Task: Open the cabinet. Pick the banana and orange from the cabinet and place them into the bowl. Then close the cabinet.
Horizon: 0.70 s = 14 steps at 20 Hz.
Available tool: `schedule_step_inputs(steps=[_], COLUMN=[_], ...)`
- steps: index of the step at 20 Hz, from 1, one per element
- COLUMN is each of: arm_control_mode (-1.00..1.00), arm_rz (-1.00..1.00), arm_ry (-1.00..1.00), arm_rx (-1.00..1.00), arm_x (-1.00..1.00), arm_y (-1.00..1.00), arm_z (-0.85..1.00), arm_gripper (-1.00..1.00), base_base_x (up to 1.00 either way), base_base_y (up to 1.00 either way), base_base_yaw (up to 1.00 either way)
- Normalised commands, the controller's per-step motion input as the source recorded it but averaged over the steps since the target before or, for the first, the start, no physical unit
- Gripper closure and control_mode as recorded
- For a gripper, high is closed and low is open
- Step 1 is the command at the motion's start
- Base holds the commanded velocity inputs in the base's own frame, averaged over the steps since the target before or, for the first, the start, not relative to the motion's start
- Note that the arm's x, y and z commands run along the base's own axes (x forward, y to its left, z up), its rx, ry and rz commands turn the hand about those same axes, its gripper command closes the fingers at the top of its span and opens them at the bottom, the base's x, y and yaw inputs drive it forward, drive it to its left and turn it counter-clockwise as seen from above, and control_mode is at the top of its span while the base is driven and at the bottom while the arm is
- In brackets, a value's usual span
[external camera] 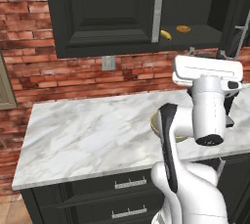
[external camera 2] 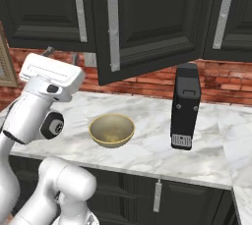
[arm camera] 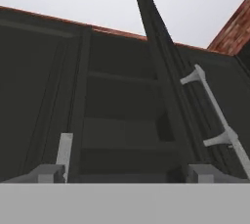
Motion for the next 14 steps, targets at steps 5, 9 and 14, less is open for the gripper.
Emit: schedule_step_inputs(steps=[5, 9, 14], arm_control_mode=[-1.00, -1.00, -1.00], arm_rz=[-0.17, -0.32, -0.27], arm_ry=[0.09, 0.27, 0.35], arm_rx=[0.00, 0.02, 0.00], arm_x=[0.42, 0.41, 0.52], arm_y=[0.00, 0.00, 0.00], arm_z=[0.00, 0.02, 0.00], arm_gripper=[-1.00, -1.00, -1.00], base_base_x=[0.00, 0.00, 0.00], base_base_y=[0.00, 0.00, 0.00], base_base_yaw=[0.00, 0.00, 0.00])
